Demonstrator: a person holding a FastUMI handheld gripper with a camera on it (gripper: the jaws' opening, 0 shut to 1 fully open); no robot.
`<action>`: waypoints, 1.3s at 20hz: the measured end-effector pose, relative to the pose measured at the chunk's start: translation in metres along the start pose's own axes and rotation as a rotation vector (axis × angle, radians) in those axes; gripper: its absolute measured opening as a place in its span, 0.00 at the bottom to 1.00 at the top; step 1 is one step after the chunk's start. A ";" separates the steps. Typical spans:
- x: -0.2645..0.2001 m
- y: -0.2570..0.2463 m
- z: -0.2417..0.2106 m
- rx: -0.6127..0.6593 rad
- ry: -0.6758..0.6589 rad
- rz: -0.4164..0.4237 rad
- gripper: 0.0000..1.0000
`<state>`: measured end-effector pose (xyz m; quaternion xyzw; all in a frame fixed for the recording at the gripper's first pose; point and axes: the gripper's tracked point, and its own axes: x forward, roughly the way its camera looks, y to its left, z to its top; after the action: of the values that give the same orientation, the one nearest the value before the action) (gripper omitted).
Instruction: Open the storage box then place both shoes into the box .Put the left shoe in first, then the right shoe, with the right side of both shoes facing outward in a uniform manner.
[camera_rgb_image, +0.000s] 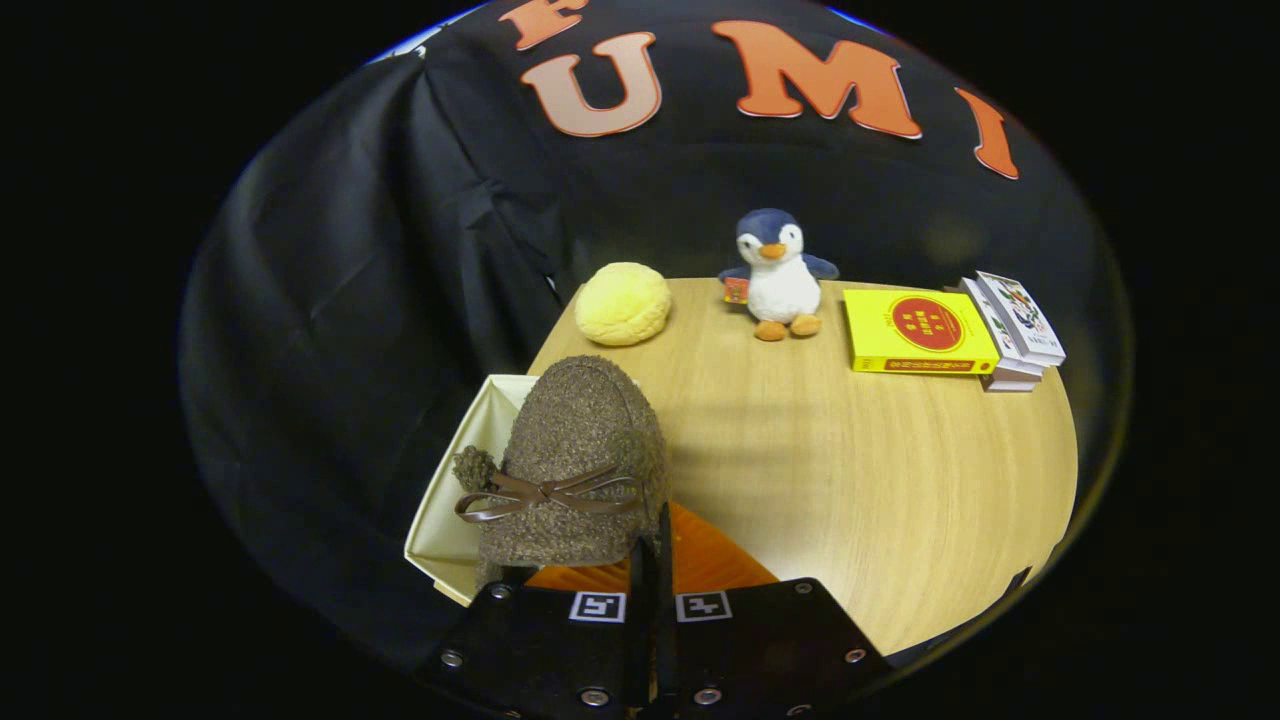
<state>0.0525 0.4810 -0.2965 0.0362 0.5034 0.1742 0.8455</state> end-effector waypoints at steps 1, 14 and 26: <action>0.004 0.012 0.003 -0.004 -0.001 0.005 0.04; 0.080 0.056 -0.031 0.009 0.101 -0.093 0.06; 0.032 0.063 -0.011 -0.014 0.020 0.027 0.26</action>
<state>0.0404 0.5492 -0.3136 0.0354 0.5101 0.1893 0.8383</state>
